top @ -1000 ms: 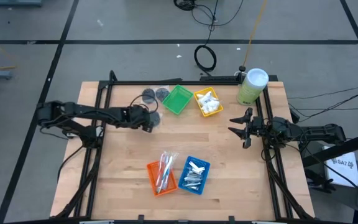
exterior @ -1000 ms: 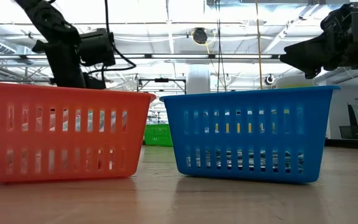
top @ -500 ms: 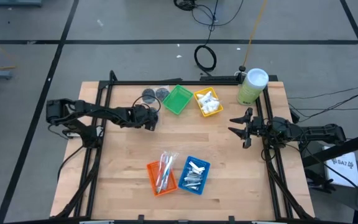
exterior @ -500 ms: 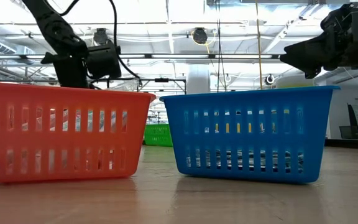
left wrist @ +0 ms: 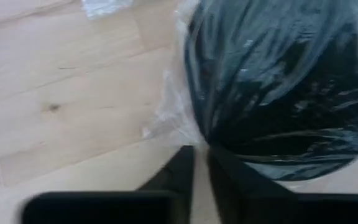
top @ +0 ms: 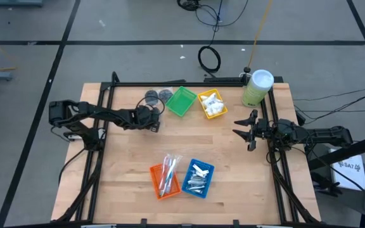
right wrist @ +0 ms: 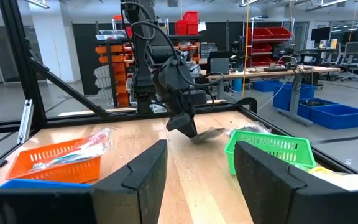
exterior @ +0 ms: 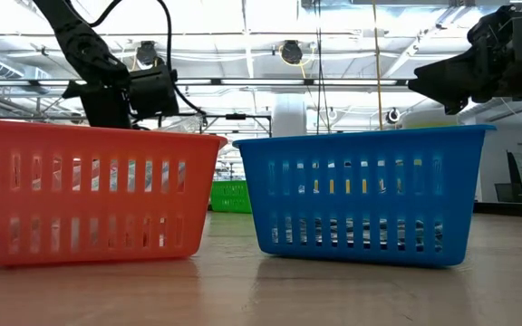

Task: Pick & Place Travel size toiletries
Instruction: Put the black hairbrush into the green bin

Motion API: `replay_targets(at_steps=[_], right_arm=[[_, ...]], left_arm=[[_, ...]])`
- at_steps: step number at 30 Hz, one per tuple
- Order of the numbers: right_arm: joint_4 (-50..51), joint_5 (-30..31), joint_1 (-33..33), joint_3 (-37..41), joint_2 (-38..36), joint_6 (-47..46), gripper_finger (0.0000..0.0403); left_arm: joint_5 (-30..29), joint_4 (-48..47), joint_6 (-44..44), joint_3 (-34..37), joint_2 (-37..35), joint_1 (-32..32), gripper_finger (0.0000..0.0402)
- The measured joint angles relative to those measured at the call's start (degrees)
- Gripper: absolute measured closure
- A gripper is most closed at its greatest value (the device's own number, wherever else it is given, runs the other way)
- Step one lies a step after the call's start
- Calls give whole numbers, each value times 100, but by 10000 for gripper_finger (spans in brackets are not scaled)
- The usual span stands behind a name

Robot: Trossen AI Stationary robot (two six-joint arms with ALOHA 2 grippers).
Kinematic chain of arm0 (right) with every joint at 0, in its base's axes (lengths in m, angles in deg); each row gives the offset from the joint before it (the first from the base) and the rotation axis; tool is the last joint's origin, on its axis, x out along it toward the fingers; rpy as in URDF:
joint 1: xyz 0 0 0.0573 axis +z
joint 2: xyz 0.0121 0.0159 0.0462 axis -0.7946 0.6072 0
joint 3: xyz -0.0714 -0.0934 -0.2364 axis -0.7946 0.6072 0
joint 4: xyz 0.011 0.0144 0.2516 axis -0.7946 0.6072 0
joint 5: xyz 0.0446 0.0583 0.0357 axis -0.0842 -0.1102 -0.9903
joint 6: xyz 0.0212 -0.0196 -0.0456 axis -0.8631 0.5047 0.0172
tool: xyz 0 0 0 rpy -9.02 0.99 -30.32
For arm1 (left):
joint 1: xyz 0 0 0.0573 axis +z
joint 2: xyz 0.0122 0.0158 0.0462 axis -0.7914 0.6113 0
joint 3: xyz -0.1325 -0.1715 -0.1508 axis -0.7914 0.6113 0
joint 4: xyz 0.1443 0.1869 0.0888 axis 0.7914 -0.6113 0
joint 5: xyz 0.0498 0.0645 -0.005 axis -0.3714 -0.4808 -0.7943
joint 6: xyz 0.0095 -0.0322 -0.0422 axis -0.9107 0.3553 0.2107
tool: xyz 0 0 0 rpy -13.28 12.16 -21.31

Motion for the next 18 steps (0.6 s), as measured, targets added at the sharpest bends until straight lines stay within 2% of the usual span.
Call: replay_targets(at_steps=[1,3,11,18], right_arm=[[0,0,1,-1,1,0,227],[0,0,0,0,-1,0,226],[0,0,0,-1,1,0,229],[0,0,1,-2,-1,0,225]], left_arm=[[19,-10,-6,-2,0,-2,374],[31,-25,14,-2,2,-4,391],[-190,-364,265,6,-84,-370,401],[236,-1274,925,24,-512,-940,401]])
